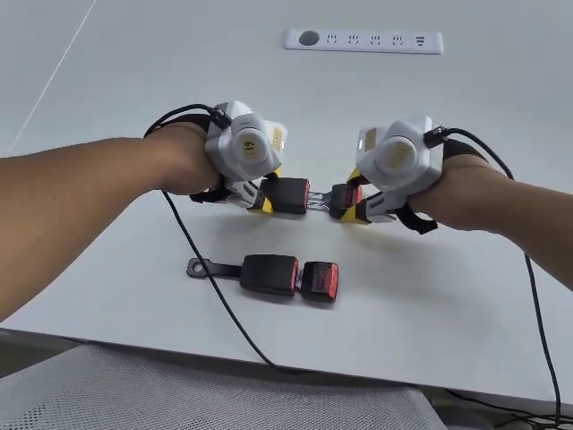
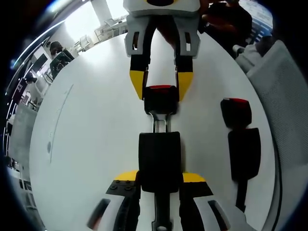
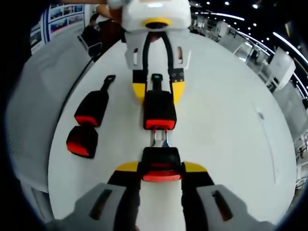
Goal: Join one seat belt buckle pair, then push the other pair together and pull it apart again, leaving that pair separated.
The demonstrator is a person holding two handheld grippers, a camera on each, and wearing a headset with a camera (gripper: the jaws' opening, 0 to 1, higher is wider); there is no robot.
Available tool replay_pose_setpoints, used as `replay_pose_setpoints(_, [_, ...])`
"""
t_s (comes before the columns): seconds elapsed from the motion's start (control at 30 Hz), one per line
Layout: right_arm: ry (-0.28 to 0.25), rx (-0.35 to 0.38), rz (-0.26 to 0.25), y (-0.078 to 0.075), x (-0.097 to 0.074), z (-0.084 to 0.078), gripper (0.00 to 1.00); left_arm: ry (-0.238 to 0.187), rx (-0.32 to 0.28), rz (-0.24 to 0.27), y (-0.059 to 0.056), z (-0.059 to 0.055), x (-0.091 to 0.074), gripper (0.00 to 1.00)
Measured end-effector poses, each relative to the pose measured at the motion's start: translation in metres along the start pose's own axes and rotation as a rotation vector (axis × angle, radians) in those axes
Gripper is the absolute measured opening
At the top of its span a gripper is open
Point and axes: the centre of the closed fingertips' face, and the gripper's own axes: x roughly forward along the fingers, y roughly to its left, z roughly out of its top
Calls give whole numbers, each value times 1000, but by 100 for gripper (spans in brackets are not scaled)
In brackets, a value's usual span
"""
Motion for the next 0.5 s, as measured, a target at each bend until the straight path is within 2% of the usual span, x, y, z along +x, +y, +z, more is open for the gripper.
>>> replay_pose_setpoints(0.23, [-15,4,10,0,4,9,30,-4,-1,-2,0,0,-1,31])
replay_pose_setpoints(0.5, [-12,-3,17,-1,5,9,29,3,11,0,0,1,0,31])
